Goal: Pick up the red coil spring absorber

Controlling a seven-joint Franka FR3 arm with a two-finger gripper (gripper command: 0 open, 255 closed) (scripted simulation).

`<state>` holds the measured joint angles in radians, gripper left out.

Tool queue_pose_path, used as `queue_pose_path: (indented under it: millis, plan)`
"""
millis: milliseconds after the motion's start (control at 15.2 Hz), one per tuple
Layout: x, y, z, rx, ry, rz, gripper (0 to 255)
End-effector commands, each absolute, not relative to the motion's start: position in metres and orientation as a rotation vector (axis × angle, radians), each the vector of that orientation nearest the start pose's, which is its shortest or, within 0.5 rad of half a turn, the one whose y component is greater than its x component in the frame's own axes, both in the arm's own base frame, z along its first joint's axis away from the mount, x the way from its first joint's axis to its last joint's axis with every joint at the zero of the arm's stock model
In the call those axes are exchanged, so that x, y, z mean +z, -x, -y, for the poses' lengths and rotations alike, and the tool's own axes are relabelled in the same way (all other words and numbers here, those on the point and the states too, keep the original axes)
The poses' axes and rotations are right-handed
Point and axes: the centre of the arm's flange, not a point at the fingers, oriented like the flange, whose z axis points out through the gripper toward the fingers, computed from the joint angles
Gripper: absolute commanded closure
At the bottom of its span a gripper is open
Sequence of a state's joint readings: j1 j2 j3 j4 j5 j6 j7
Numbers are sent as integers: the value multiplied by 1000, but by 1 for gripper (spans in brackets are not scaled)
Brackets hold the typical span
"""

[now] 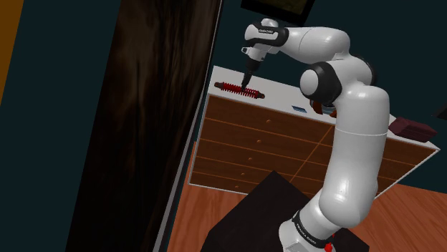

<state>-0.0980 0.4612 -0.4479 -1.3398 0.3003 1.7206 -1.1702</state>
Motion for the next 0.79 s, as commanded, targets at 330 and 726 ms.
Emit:
queue_pose_path:
  millis: [330, 726]
  plan:
    - [458, -624, 280, -82, 2904, 919, 255]
    - [458, -624, 280, -82, 2904, 919, 255]
